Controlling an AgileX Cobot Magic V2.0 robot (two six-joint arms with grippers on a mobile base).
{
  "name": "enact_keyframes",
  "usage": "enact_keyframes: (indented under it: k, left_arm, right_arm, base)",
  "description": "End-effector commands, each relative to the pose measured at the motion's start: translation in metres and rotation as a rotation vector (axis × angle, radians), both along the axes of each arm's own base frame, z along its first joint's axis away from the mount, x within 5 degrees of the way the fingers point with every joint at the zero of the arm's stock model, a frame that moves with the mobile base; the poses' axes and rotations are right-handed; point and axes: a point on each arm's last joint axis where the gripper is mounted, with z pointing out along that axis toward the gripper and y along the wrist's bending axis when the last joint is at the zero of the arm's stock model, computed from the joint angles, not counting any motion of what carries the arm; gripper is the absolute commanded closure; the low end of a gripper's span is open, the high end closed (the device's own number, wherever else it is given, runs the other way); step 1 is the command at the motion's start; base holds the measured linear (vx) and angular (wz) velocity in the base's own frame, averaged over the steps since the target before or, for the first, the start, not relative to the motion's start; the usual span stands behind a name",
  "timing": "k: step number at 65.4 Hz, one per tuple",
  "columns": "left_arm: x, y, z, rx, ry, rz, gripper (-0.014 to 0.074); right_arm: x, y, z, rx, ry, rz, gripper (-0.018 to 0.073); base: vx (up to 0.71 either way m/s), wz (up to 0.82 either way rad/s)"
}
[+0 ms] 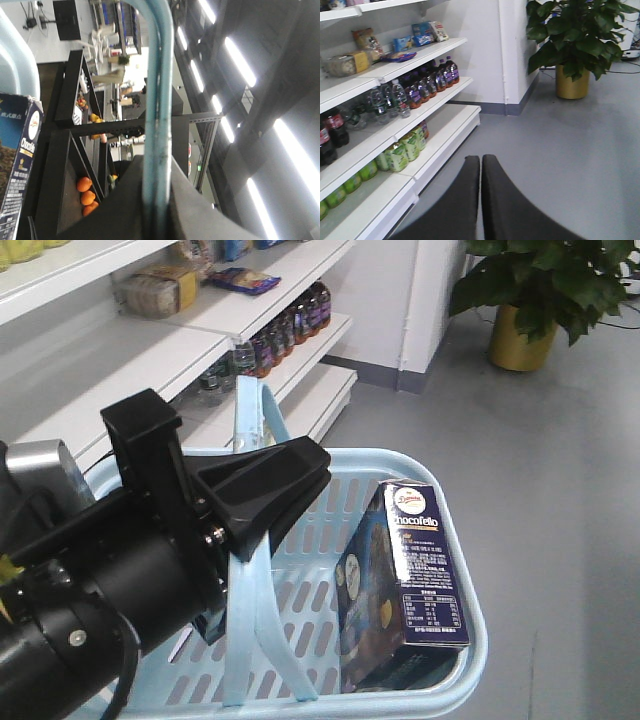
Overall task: Left arm holds basket, right arm returns cookies
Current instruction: 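Drive past the potted plant holding the basket in the left gripper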
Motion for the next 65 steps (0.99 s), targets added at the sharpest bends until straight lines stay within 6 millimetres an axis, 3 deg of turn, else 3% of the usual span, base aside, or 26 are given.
enact_keyframes:
  k: [1, 65]
  left_arm:
    - [-0.0014, 0.0071, 0.0226, -0.076, -0.101, 0.042, 0.0604]
    - [-0.0014, 0.0071, 0.0226, -0.076, -0.101, 0.042, 0.0603]
  right_arm:
    - [-0.0003, -0.0008, 0.0071, -0.017, -0.087, -0.011, 0.0567]
    - [-0.0003, -0.0008, 0.0072, -0.017, -0.088, -0.011, 0.0567]
  base:
    - [0.41, -0.45]
    - [0.45, -0.34]
